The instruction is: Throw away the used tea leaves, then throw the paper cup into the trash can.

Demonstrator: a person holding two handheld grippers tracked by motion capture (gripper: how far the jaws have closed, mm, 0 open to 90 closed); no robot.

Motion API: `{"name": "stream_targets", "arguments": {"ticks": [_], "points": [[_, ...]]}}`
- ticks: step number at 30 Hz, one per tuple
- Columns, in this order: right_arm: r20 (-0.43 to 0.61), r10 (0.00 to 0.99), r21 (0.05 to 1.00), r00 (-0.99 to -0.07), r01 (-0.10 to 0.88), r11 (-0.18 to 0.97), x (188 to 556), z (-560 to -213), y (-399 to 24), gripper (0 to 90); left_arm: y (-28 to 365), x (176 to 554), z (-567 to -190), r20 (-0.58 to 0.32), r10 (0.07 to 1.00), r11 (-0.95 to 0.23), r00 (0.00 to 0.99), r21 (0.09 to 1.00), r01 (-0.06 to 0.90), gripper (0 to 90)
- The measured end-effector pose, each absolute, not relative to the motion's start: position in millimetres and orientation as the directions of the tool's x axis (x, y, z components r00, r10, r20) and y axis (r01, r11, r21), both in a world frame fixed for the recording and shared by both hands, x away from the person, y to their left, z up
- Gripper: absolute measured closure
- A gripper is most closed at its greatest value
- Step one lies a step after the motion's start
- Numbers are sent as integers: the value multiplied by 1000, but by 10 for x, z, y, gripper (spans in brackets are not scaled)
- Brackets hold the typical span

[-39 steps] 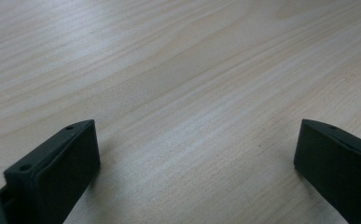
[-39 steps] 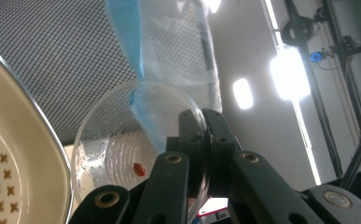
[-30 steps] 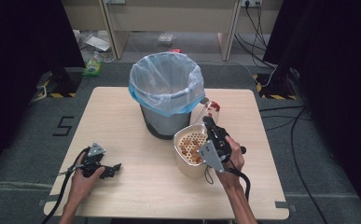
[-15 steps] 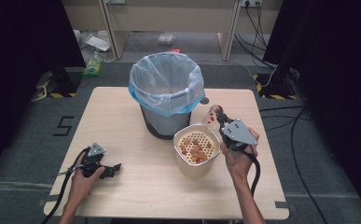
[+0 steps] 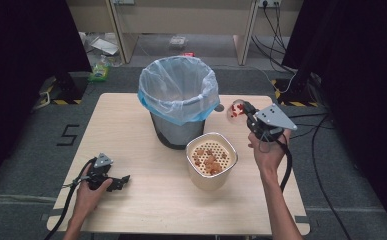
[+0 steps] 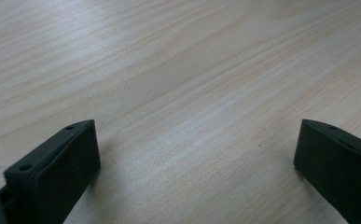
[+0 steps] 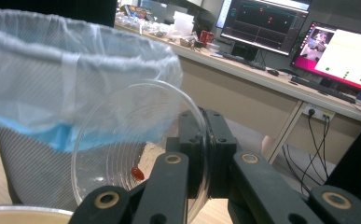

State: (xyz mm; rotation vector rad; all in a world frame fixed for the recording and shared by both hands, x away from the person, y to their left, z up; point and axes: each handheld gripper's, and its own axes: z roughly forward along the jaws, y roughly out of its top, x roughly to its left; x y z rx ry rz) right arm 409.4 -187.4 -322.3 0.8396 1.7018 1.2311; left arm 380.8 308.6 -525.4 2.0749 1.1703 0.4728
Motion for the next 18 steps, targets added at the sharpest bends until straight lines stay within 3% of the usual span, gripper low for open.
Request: {"name": "stream_targets", "arguments": {"ticks": [18], "points": [[-217,878,967,-427,31,254,4235,-2703,-1874,876,3086,3808,-5255,-23,851,-348,525,724,596,0]]}}
